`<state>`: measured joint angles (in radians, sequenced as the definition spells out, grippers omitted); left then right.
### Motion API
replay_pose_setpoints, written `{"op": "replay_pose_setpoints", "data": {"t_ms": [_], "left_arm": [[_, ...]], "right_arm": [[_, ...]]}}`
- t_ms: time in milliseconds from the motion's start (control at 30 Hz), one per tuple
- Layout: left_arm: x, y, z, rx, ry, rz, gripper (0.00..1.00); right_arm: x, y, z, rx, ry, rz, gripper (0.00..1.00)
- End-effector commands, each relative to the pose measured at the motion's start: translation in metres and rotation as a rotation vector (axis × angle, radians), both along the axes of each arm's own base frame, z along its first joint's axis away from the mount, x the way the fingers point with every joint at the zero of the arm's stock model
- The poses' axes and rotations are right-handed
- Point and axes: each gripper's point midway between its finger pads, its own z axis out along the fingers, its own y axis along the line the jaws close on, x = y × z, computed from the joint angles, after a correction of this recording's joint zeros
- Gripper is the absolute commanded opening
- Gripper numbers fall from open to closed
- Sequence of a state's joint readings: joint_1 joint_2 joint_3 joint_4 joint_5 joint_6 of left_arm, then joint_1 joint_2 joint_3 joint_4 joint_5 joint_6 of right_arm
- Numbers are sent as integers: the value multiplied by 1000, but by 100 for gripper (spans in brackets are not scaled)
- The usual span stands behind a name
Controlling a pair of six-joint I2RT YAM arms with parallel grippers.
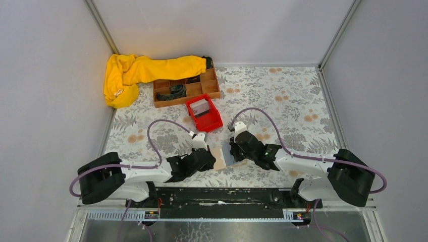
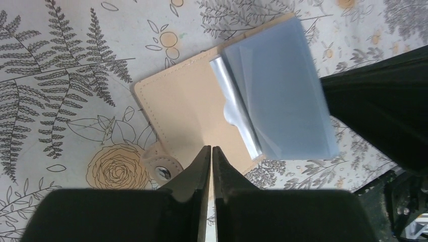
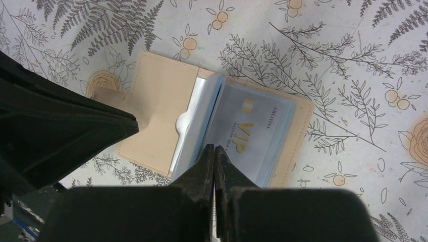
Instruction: Take the credit cards out of the card holder
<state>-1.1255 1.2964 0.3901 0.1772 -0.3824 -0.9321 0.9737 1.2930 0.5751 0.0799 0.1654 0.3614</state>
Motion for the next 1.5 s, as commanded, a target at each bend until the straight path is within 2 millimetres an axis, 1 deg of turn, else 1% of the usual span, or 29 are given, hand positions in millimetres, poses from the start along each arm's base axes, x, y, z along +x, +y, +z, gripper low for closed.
{"op": "replay_pose_setpoints", "data": {"t_ms": [0,100,200,367,533,667,833,900,933,1033,1133,1200,1233,1300,1367,1467], "left_arm": [[4,6,10,-9,-36,28,14],[5,6,18,-24,-47,29,24],[6,8,27,-38,-60,36,29],[7,15,37,-32,-81,58,30],[11,29,43,-17,-108,101,31],[11,32,37,-1,-109,104,31],[10,24,21,23,-81,82,31],[10,19,17,19,-74,68,30],[9,15,16,13,-71,60,30],[8,10,13,-6,-66,43,26],[7,11,8,1,-62,44,10],[6,14,2,19,-54,49,3],[6,15,-1,27,-50,51,0],[5,16,-6,41,-42,49,0],[5,18,-9,53,-36,49,0],[5,17,-6,44,-39,53,0]], "right_arm": [[3,22,24,68,-31,30,0],[1,29,24,74,-29,44,0],[-2,34,23,74,-25,58,0],[-3,40,21,74,-24,67,0],[1,35,19,60,-38,39,0],[3,30,19,51,-52,17,0],[2,30,18,54,-48,23,0],[1,29,16,50,-47,19,4],[1,28,14,50,-45,20,7],[-1,29,12,78,-47,24,17],[-6,32,11,142,-35,49,25],[-11,34,9,213,21,70,32],[-12,32,5,241,48,69,35],[-11,27,2,265,63,63,37],[-8,22,-4,236,59,48,36],[-8,18,-8,220,56,43,36]]}}
